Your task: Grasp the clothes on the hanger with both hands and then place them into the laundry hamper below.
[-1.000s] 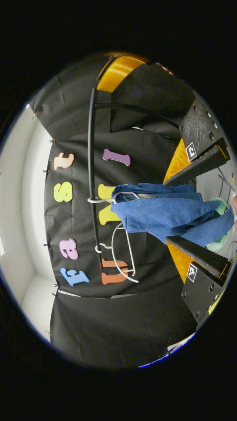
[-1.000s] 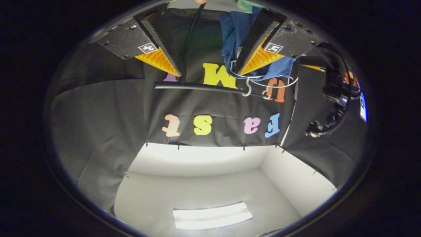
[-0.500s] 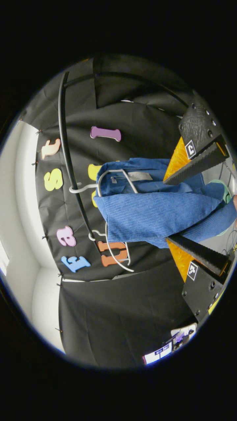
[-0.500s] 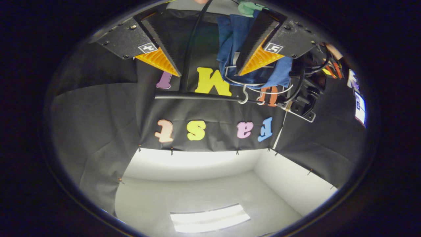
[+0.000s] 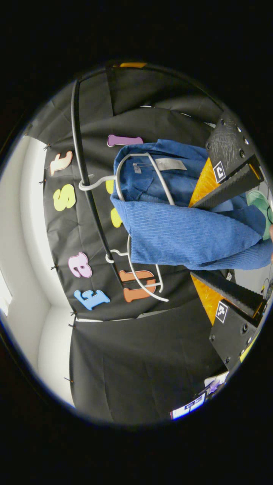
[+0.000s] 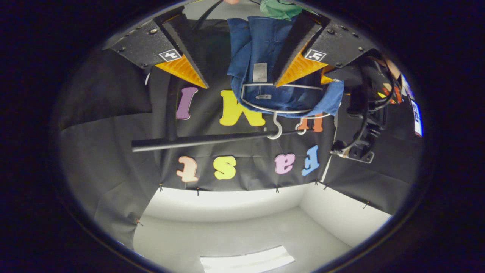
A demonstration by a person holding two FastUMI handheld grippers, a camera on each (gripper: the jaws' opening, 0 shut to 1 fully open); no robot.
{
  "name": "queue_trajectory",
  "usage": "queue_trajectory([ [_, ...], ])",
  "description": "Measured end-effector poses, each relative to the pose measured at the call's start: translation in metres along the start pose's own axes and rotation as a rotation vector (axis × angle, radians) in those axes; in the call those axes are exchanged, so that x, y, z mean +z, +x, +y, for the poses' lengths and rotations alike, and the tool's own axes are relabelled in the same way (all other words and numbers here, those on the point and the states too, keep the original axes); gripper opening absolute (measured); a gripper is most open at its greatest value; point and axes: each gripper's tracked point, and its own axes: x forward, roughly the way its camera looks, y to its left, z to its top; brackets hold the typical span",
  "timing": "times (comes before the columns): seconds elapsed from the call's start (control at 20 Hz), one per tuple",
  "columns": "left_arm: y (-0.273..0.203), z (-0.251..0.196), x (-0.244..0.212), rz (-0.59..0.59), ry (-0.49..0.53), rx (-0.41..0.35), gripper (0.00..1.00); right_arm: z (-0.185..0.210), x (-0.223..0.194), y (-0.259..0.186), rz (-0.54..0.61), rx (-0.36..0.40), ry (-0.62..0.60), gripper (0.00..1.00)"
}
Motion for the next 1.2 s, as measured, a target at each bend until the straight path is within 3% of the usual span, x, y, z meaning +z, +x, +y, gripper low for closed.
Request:
queue_trajectory([
  [0.3,0.043,0.02,-0.004,-0.011,-0.019,-0.058,0.97,0.006,-0.045,0.066,0.094,-0.147,-0.024,1.0],
  [0.5,0.079,0.021,-0.004,-0.003,-0.082,-0.155,0.97,-0.002,-0.08,0.095,0.175,-0.252,-0.06,1.0],
  [0.75,0.101,0.017,-0.004,-0.014,-0.079,-0.178,0.97,-0.03,-0.1,0.136,0.231,-0.413,-0.042,1.0],
  [0.9,0.111,0.015,-0.002,-0.026,-0.08,-0.181,0.97,-0.036,-0.095,0.155,0.191,-0.49,-0.067,1.0],
  [1.15,0.119,0.011,0.002,-0.039,-0.099,-0.215,0.88,-0.045,-0.104,0.187,0.21,-0.491,-0.034,1.0],
  [1.2,0.12,0.009,0.004,-0.038,-0.102,-0.228,0.85,-0.046,-0.106,0.191,0.22,-0.49,-0.025,0.94],
])
